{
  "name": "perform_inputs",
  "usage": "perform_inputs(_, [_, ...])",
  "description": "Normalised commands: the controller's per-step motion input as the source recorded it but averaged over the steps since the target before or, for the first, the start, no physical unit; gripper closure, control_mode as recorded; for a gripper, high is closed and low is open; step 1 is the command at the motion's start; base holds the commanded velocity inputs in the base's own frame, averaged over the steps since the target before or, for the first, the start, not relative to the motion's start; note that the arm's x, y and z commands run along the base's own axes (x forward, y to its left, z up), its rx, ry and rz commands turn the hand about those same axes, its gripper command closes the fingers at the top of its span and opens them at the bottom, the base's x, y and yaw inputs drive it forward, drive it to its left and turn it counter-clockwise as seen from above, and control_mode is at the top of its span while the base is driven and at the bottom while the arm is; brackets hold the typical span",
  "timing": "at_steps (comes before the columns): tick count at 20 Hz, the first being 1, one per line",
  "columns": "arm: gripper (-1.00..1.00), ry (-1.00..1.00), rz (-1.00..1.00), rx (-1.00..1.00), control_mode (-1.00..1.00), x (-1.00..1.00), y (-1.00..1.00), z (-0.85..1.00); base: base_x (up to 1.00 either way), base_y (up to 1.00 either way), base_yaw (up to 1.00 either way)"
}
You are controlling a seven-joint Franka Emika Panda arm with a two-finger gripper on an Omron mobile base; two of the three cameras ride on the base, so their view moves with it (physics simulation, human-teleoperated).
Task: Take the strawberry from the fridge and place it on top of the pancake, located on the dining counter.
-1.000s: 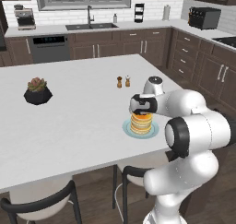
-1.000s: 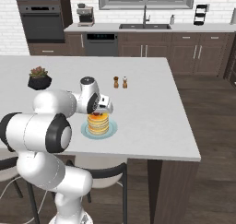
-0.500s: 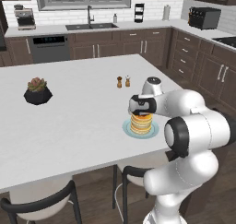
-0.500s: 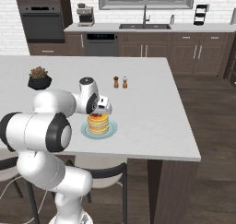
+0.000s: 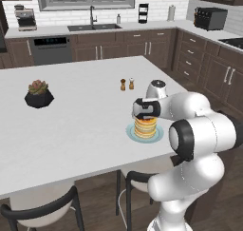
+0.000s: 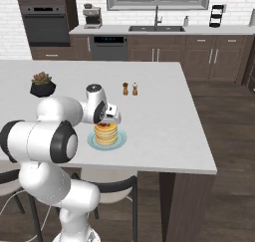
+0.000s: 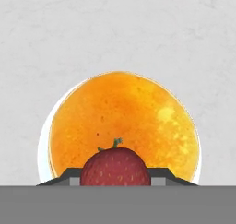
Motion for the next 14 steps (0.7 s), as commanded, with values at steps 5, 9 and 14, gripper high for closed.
perform_inputs(5, [1.0, 0.0, 0.0, 0.0, -1.0, 0.0, 0.0, -0.19, 0.0, 0.0, 0.0])
perform_inputs(9, [-1.0, 0.01, 0.0, 0.0, -1.0, 0.0, 0.0, -0.14, 0.0, 0.0, 0.0])
perform_inputs(14, [-1.0, 0.01, 0.0, 0.0, -1.0, 0.0, 0.0, -0.02, 0.0, 0.0, 0.0])
